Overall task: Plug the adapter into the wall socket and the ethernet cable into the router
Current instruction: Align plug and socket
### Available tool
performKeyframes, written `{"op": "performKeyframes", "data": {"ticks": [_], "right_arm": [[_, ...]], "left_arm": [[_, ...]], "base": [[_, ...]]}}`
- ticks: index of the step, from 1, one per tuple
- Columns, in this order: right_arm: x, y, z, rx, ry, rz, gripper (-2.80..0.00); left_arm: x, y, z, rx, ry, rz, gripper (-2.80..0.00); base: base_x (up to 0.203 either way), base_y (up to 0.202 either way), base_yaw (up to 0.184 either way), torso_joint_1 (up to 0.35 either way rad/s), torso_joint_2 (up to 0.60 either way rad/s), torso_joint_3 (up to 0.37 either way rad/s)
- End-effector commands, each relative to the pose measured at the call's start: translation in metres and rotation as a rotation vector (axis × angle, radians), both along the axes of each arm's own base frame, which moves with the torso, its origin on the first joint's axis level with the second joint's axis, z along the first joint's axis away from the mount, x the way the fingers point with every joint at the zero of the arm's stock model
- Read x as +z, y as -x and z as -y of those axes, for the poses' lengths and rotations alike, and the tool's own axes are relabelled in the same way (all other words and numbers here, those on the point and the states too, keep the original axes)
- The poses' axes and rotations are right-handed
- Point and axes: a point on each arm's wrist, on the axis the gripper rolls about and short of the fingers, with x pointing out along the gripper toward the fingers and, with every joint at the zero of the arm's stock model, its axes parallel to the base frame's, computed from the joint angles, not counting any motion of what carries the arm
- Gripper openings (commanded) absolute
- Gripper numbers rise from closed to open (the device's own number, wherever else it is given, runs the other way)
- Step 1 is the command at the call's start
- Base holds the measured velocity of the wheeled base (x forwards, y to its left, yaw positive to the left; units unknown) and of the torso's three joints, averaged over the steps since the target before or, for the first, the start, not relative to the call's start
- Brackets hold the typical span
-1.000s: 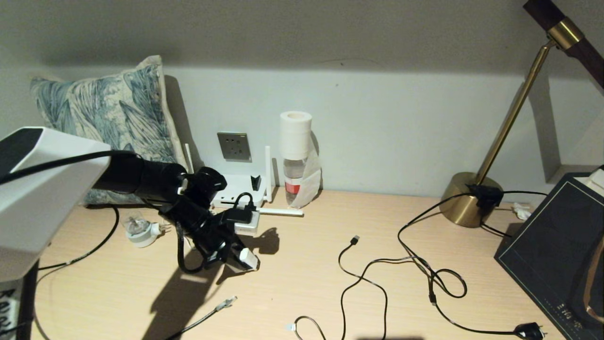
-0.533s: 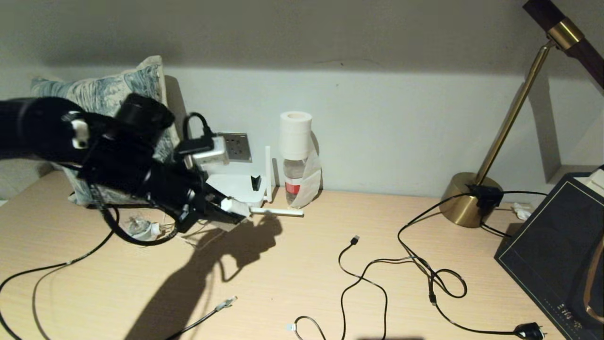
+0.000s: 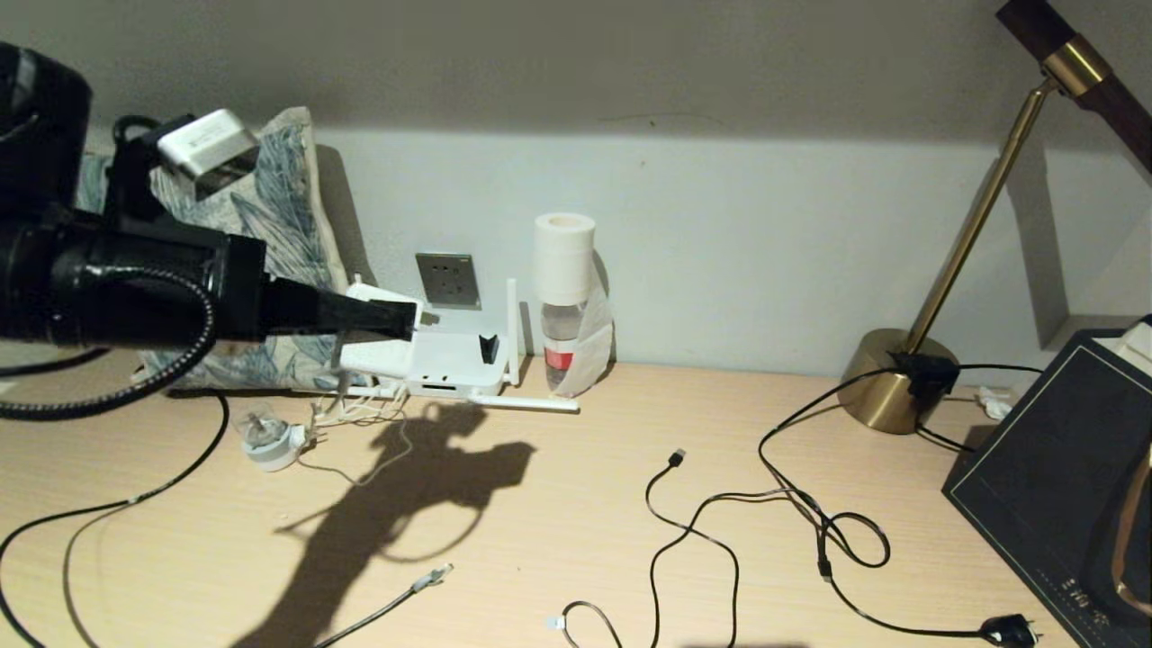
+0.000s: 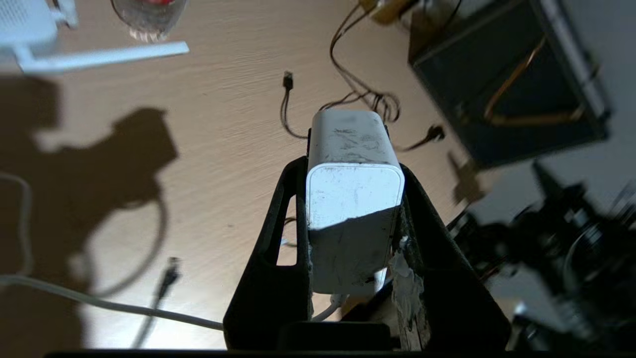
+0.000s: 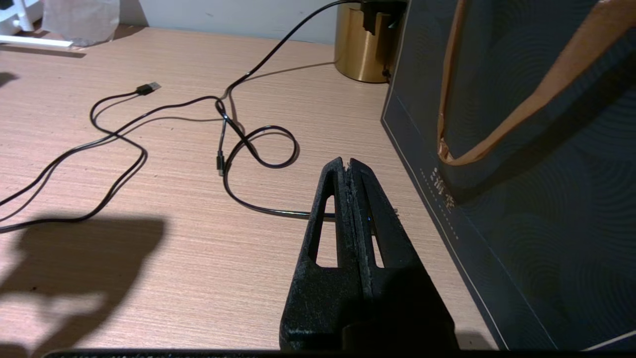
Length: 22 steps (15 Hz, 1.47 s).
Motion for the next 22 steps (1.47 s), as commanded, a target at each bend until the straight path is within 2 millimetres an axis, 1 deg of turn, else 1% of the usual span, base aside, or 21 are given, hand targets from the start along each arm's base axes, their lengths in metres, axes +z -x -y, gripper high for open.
{"op": "performKeyframes", "data": {"ticks": [1, 2, 3, 4, 6, 8, 9, 11, 13, 15, 16, 19, 22], "right_arm": [[0.000, 0.000, 0.000, 0.000, 0.000, 0.001, -2.80], [0.000, 0.000, 0.000, 0.000, 0.000, 0.001, -2.80], [0.000, 0.000, 0.000, 0.000, 0.000, 0.001, -2.80], [0.000, 0.000, 0.000, 0.000, 0.000, 0.001, -2.80], [0.000, 0.000, 0.000, 0.000, 0.000, 0.000, -2.80], [0.000, 0.000, 0.000, 0.000, 0.000, 0.000, -2.80], [0.000, 0.000, 0.000, 0.000, 0.000, 0.001, -2.80], [0.000, 0.000, 0.000, 0.000, 0.000, 0.001, -2.80], [0.000, 0.000, 0.000, 0.000, 0.000, 0.001, -2.80], [0.000, 0.000, 0.000, 0.000, 0.000, 0.001, -2.80], [0.000, 0.000, 0.000, 0.000, 0.000, 0.001, -2.80], [0.000, 0.000, 0.000, 0.000, 0.000, 0.001, -2.80], [0.000, 0.000, 0.000, 0.002, 0.000, 0.001, -2.80]], "left_arm": [[-0.023, 0.001, -0.005, 0.098, 0.106, 0.010, -2.80], [-0.040, -0.009, -0.006, 0.150, 0.109, 0.069, -2.80], [-0.053, -0.022, -0.007, 0.219, 0.108, 0.152, -2.80], [-0.073, -0.040, -0.007, 0.305, 0.081, 0.195, -2.80], [-0.111, -0.065, -0.007, 0.455, 0.027, 0.305, -2.80], [-0.139, -0.089, -0.004, 0.528, 0.004, 0.393, -2.80], [-0.155, -0.104, -0.003, 0.555, -0.032, 0.433, -2.80], [-0.183, -0.126, -0.004, 0.577, -0.132, 0.535, -2.80], [-0.196, -0.142, -0.003, 0.599, -0.152, 0.668, -2.80], [-0.215, -0.159, -0.001, 0.611, -0.164, 0.710, -2.80], [-0.220, -0.164, -0.002, 0.615, -0.174, 0.718, -2.80], [-0.222, -0.169, 0.000, 0.614, -0.171, 0.733, -2.80], [-0.223, -0.188, 0.003, 0.621, -0.157, 0.777, -2.80]], "base": [[0.000, 0.000, 0.000, 0.000, 0.00, 0.000], [0.000, 0.000, 0.000, 0.000, 0.00, 0.000], [0.000, 0.000, 0.000, 0.000, 0.00, 0.000], [0.000, 0.000, 0.000, 0.000, 0.00, 0.000], [0.000, 0.000, 0.000, 0.000, 0.00, 0.000], [0.000, 0.000, 0.000, 0.000, 0.00, 0.000], [0.000, 0.000, 0.000, 0.000, 0.00, 0.000], [0.000, 0.000, 0.000, 0.000, 0.00, 0.000], [0.000, 0.000, 0.000, 0.000, 0.00, 0.000], [0.000, 0.000, 0.000, 0.000, 0.00, 0.000], [0.000, 0.000, 0.000, 0.000, 0.00, 0.000], [0.000, 0.000, 0.000, 0.000, 0.00, 0.000], [0.000, 0.000, 0.000, 0.000, 0.00, 0.000]]}}
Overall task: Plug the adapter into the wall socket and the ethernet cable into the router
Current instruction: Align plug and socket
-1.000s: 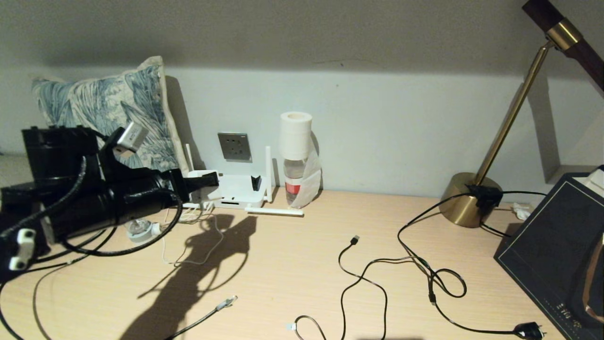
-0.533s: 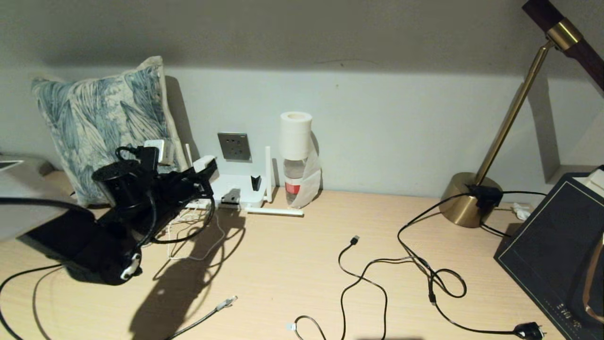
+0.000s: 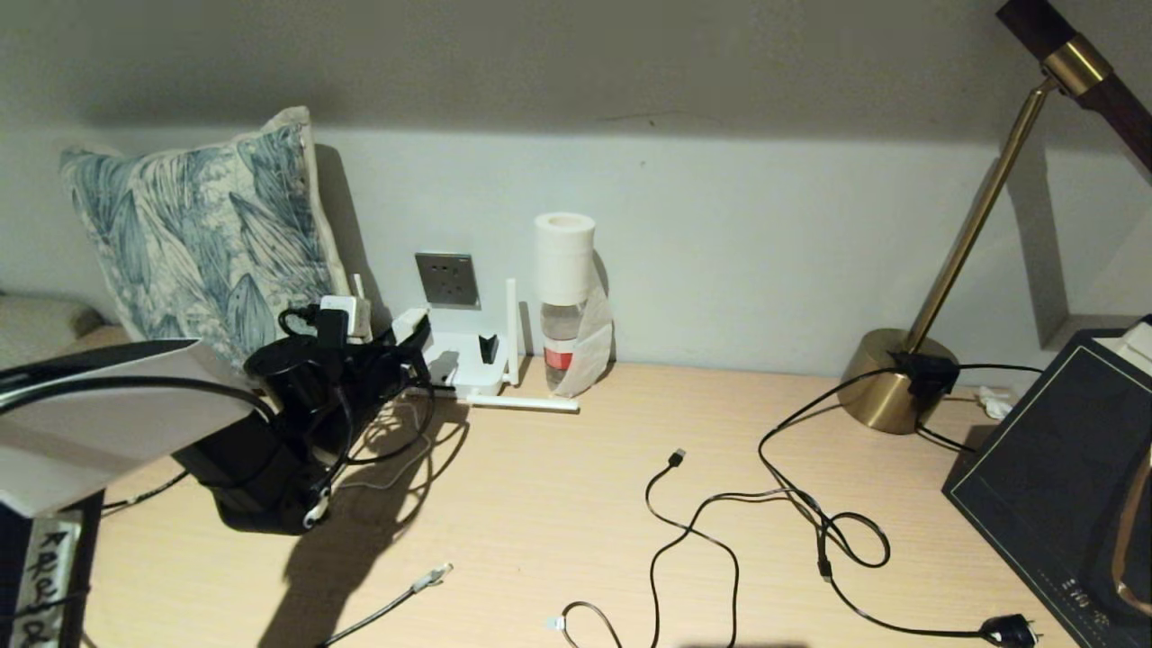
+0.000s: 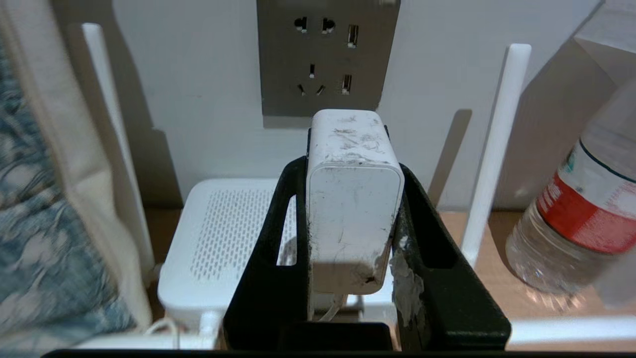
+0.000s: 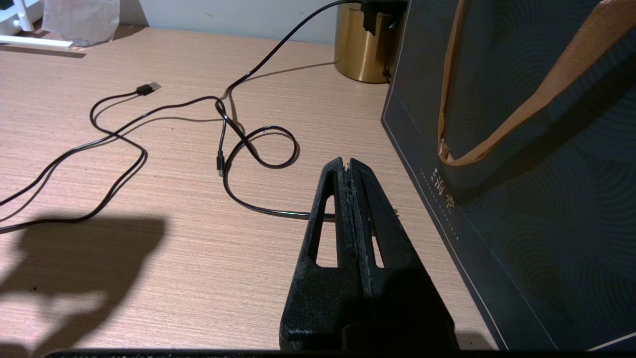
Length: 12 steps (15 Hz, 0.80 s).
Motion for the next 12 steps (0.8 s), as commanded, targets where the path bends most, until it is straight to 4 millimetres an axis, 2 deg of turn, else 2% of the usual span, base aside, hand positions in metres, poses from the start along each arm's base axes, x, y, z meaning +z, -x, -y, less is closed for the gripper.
{"op": "performKeyframes", "data": {"ticks": [1, 10, 12], "right_arm": [[0.000, 0.000, 0.000, 0.000, 0.000, 0.000, -2.80], [0.000, 0.000, 0.000, 0.000, 0.000, -0.001, -2.80], [0.000, 0.000, 0.000, 0.000, 0.000, 0.000, -2.80]], "left_arm": [[-0.006, -0.017, 0.003, 0.000, 0.003, 0.036, -2.80], [0.003, -0.048, 0.007, 0.007, -0.015, 0.166, -2.80], [-0.003, -0.050, 0.007, 0.007, -0.015, 0.154, -2.80]], "base": [[0.000, 0.000, 0.000, 0.000, 0.00, 0.000], [0.000, 0.000, 0.000, 0.000, 0.00, 0.000], [0.000, 0.000, 0.000, 0.000, 0.00, 0.000]]}}
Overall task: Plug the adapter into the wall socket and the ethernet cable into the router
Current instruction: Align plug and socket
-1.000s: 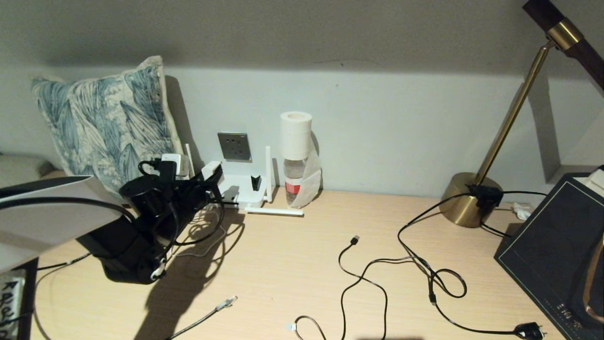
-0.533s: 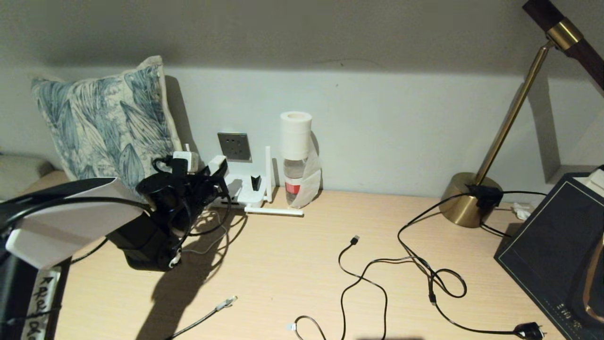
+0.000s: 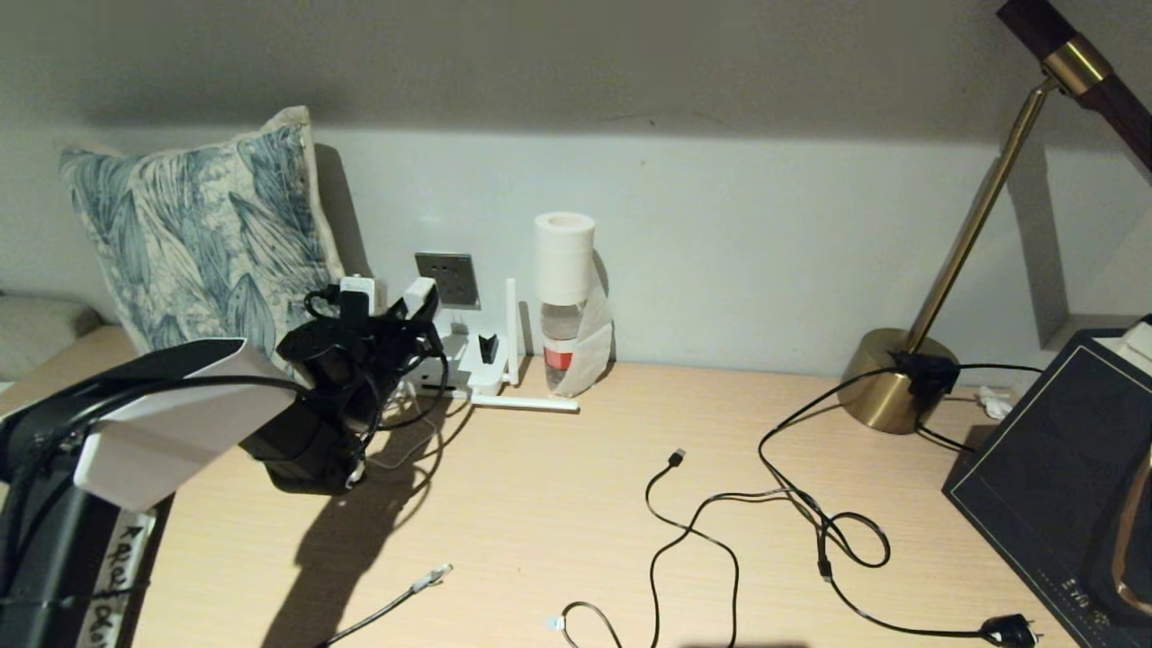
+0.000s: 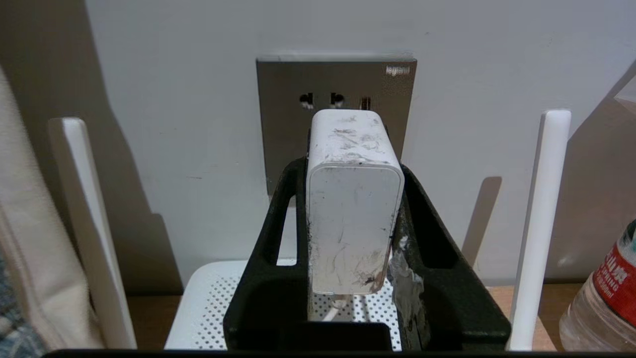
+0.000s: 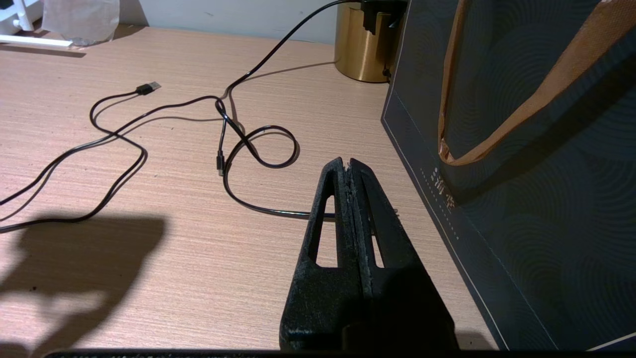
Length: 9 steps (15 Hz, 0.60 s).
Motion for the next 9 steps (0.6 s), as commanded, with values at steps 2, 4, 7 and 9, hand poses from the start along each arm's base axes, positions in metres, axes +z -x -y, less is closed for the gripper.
{"op": "performKeyframes", "data": {"ticks": [2, 4, 7, 9], "right_arm": [[0.0002, 0.0001, 0.0000, 0.000, 0.001, 0.001, -2.80], [0.0002, 0.0001, 0.0000, 0.000, 0.001, 0.001, -2.80], [0.0002, 0.0001, 0.0000, 0.000, 0.001, 0.001, -2.80], [0.0000, 0.0000, 0.0000, 0.000, 0.001, 0.000, -2.80]], "left_arm": [[-0.0076, -0.0033, 0.0006, 0.001, 0.001, -0.003, -2.80], [-0.0070, -0.0049, 0.0008, 0.000, 0.001, 0.004, -2.80], [-0.0053, -0.0065, 0.0010, 0.001, 0.003, 0.014, -2.80], [-0.0049, -0.0064, 0.0010, -0.001, 0.003, 0.015, -2.80]], "base": [[0.000, 0.000, 0.000, 0.000, 0.00, 0.000], [0.000, 0.000, 0.000, 0.000, 0.00, 0.000], [0.000, 0.000, 0.000, 0.000, 0.00, 0.000], [0.000, 0.000, 0.000, 0.000, 0.00, 0.000]]}}
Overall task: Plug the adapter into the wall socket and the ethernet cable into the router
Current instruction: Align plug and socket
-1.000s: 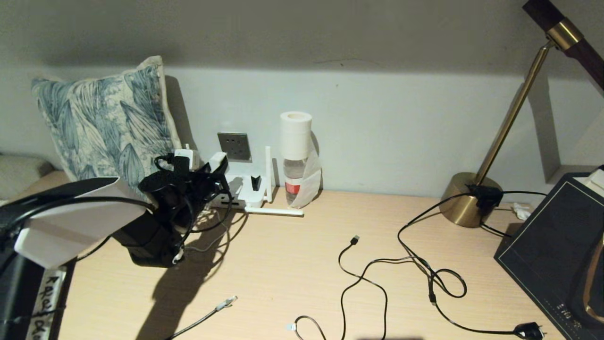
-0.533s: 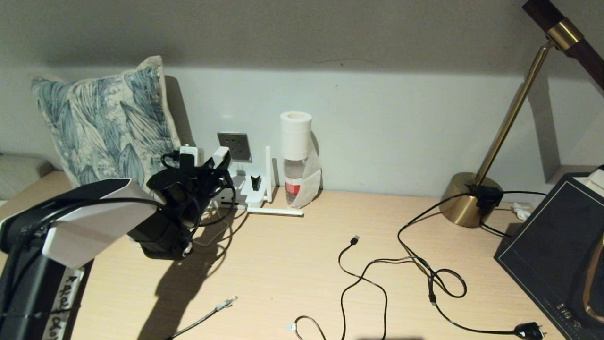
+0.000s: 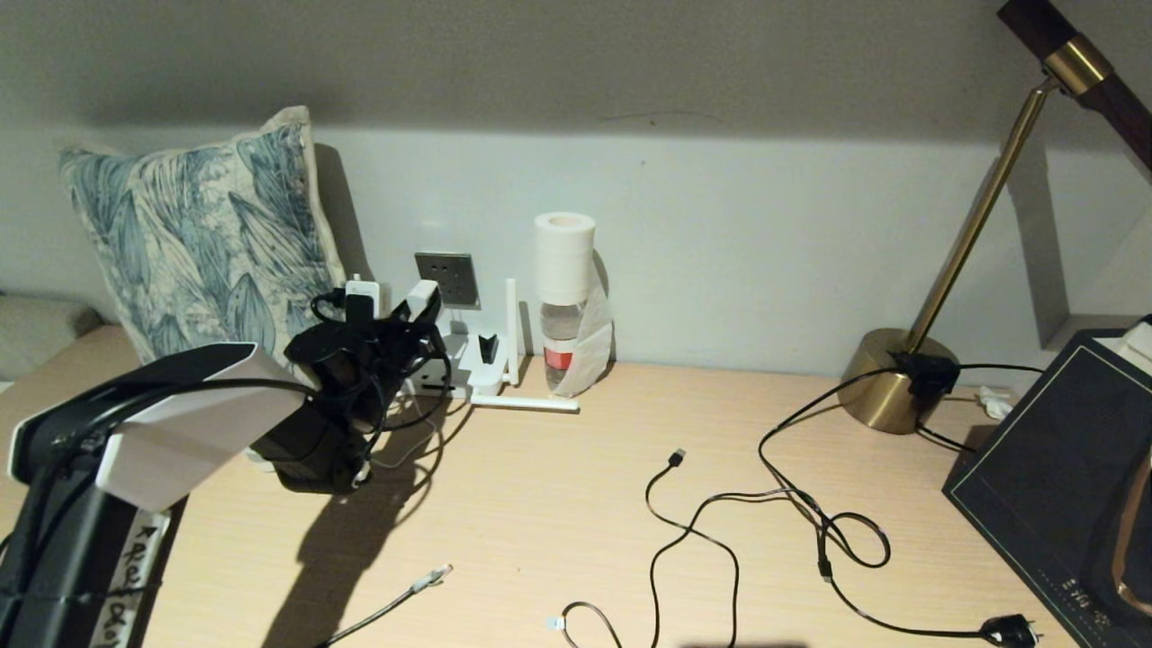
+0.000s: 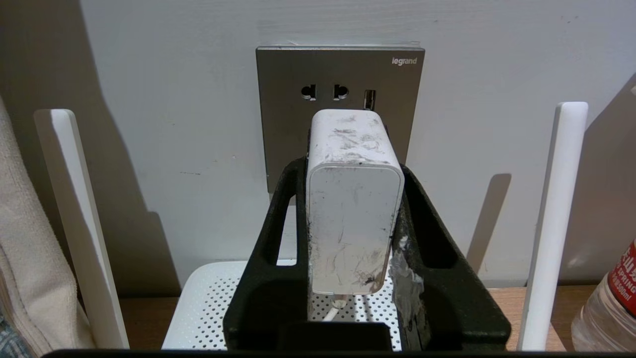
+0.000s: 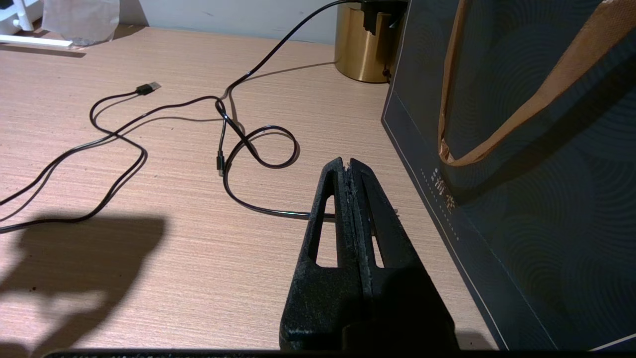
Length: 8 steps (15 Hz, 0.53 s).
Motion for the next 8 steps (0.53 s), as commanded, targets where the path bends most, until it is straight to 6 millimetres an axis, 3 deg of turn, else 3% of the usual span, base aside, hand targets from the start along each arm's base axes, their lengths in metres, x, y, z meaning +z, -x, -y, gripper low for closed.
{"op": "performKeyframes", "data": {"ticks": [1, 8], "right_arm": [[-0.0001, 0.0000, 0.0000, 0.001, 0.000, -0.001, -2.80], [0.0001, 0.0000, 0.0000, 0.000, 0.000, 0.000, -2.80]], "left_arm": [[0.0005, 0.0001, 0.0002, -0.001, 0.001, 0.008, -2.80], [0.0015, -0.0022, -0.0003, 0.000, 0.002, 0.019, -2.80]], "base": [[0.000, 0.000, 0.000, 0.000, 0.00, 0.000], [0.000, 0.000, 0.000, 0.000, 0.00, 0.000]]}}
